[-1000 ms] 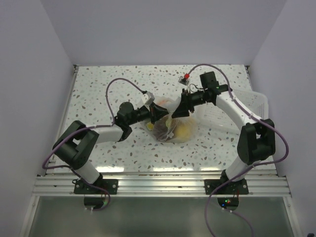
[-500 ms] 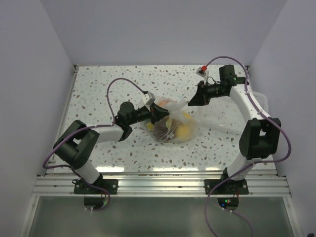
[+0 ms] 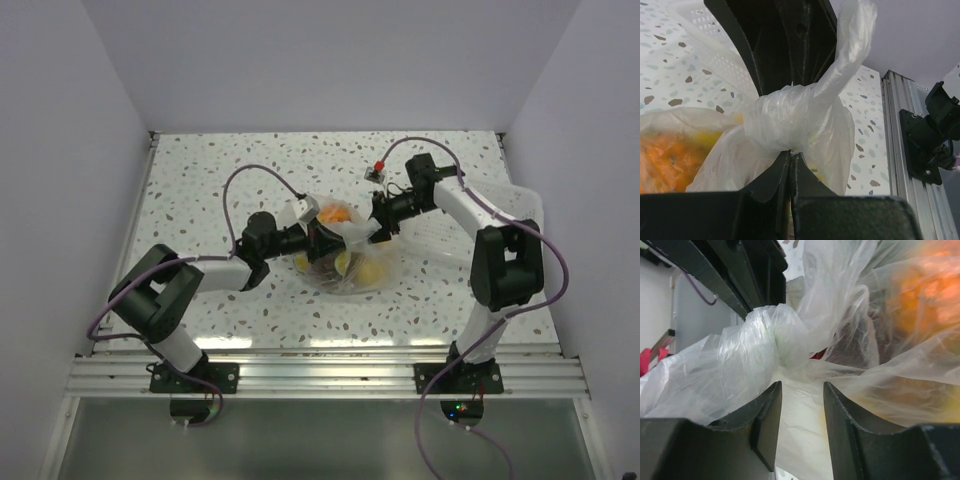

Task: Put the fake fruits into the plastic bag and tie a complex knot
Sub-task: Tie the plastic bag at the center of the board.

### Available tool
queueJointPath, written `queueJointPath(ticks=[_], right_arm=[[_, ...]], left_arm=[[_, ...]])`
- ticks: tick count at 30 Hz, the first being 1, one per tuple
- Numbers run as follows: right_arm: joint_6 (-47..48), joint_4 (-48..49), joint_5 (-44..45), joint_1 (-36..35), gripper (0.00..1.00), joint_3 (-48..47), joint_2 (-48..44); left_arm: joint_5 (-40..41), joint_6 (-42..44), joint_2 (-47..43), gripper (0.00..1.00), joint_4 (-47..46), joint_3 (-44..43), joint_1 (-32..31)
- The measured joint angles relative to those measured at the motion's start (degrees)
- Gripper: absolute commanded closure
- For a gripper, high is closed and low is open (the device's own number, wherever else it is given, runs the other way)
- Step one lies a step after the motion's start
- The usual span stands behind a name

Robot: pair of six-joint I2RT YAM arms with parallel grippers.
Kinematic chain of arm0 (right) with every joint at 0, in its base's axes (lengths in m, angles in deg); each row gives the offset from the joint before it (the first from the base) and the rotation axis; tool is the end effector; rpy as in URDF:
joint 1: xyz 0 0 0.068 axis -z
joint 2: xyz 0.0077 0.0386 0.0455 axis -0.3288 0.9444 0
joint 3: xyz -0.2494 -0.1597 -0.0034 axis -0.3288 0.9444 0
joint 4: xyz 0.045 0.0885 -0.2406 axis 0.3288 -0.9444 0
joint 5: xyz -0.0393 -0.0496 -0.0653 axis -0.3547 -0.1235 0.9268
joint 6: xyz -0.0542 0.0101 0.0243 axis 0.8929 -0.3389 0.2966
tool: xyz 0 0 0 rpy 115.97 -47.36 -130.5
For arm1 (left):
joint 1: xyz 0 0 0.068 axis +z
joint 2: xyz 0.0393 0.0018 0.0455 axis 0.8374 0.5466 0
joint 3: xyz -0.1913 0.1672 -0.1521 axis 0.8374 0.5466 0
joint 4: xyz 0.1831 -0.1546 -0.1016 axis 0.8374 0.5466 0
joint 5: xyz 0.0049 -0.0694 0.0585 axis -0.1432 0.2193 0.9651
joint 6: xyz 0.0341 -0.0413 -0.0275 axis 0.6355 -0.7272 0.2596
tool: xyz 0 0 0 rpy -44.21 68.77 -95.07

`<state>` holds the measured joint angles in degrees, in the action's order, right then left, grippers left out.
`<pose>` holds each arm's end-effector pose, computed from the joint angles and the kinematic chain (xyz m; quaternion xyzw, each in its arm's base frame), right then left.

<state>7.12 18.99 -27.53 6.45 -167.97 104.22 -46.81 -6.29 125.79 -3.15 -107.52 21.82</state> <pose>0.3407 0.1186 0.2618 -0.3870 0.7427 0.5086 0.1999 0.2576 -0.2149 0.2326 0.3253 0.6275 -0.5149 0.4850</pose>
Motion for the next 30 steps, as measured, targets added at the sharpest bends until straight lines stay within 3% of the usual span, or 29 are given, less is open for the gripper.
queueJointPath(ticks=[7,14,23,30], right_arm=[[16.37,-16.11,-3.85,-0.37,0.47,-3.19,5.77],[30.18,-22.49,-9.53,-0.35,0.50,-7.52,11.34],[33.55,-23.87,-14.58,-1.18,0.50,-12.13,13.55],[31.41,-23.74,-15.08,-4.44,0.34,-19.41,16.35]], left_arm=[[0.13,-1.20,2.64,1.00,-0.90,0.20,-2.16],[0.98,-1.09,6.16,1.00,-0.87,-2.60,-2.21],[-0.07,-0.74,6.12,1.00,0.70,-6.91,0.20],[-2.21,1.14,3.65,1.00,4.35,-7.58,4.02]])
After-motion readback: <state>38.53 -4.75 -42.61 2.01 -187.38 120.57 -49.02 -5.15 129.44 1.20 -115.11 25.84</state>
